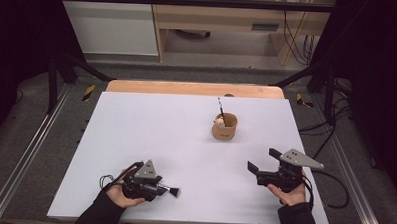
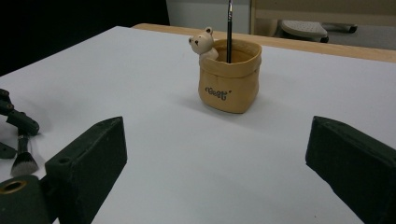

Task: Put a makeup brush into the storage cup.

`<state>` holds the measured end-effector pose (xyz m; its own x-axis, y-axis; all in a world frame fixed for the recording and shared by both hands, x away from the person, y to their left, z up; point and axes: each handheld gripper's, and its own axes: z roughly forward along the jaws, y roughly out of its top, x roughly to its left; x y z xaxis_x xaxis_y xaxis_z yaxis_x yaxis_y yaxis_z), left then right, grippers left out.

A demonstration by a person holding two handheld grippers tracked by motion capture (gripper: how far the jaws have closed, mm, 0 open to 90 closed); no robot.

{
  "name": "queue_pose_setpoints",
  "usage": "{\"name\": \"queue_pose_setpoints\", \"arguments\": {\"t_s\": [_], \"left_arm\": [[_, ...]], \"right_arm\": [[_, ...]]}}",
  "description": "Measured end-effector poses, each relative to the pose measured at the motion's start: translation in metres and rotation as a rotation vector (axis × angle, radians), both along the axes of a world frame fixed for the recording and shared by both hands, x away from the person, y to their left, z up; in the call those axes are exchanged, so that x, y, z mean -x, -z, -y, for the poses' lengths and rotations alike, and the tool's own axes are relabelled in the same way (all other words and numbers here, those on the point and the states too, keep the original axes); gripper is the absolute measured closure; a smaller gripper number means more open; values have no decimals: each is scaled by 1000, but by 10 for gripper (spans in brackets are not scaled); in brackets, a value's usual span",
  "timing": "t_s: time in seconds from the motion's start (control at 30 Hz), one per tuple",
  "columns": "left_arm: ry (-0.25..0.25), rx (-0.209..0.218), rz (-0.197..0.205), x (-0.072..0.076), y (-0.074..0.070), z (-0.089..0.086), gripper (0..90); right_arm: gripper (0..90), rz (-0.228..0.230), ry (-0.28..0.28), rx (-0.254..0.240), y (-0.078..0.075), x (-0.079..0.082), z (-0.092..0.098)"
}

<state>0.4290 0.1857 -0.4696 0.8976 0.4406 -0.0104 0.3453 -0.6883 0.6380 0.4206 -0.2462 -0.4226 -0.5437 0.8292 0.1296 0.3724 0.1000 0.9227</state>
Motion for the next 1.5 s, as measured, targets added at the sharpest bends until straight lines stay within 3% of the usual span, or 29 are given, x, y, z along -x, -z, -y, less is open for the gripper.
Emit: {"name": "queue_pose_setpoints", "arguments": {"t_s": [0.97, 1.33, 1.5], "left_arm": [[-79, -27, -42, -2, -4, 0, 768], [-87, -32, -63, -1, -6, 2, 771], [-77, -38, -61, 0, -12, 3, 673]], "right_arm": [[58, -6, -4, 5, 1, -1, 1], [60, -8, -3, 0, 1, -1, 0], [61, -7, -2, 4, 1, -1, 0]]}}
